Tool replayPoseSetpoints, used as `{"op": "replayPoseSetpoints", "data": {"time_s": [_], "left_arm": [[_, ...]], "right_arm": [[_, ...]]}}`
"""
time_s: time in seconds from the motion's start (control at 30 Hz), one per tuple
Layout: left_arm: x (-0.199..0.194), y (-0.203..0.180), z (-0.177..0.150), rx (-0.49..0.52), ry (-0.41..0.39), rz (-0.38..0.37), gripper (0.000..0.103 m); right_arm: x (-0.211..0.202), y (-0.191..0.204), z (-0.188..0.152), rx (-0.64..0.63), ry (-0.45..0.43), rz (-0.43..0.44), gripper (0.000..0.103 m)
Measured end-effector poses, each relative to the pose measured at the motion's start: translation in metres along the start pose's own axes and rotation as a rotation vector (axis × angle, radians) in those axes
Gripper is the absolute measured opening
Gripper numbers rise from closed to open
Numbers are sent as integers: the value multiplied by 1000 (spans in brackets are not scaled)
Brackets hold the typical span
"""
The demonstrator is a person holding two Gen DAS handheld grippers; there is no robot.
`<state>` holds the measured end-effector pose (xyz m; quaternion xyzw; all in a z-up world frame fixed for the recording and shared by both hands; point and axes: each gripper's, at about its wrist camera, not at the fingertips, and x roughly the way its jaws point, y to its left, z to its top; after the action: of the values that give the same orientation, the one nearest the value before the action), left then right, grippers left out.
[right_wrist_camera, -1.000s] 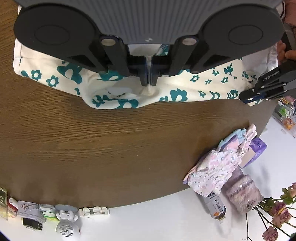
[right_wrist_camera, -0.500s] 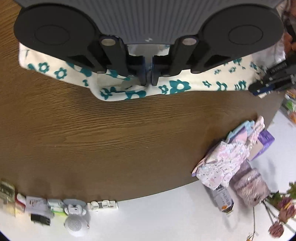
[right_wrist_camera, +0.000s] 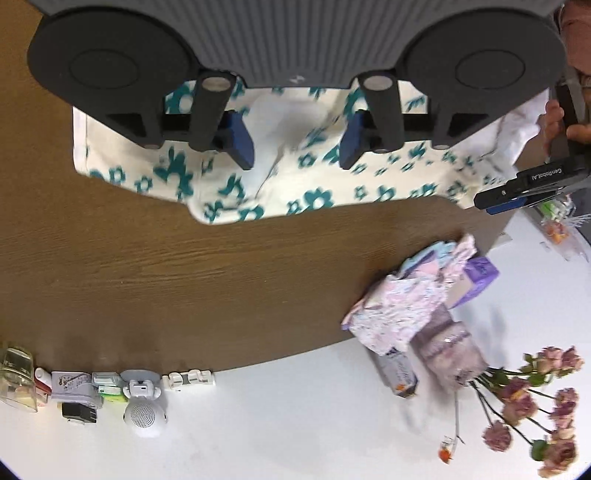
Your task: Fold clothes
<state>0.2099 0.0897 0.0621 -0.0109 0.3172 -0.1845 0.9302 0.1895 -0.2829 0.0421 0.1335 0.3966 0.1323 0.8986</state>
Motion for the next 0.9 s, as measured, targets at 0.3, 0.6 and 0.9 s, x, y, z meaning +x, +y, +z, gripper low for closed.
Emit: {"op": "replayPoseSetpoints", "data": {"time_s": [0.3, 0.6, 0.9], "left_arm": [[-52, -19, -31, -8, 20, -24, 80], [-89, -35, -58, -57, 3, -34, 83], [-105, -60, -97, -164, -6, -126, 83]], "right_arm": [[-31, 4, -41, 27, -35, 14, 67], [-52, 6, -72, 52, -56, 26, 68], [-76, 14, -103, 49, -66, 44, 69]]}}
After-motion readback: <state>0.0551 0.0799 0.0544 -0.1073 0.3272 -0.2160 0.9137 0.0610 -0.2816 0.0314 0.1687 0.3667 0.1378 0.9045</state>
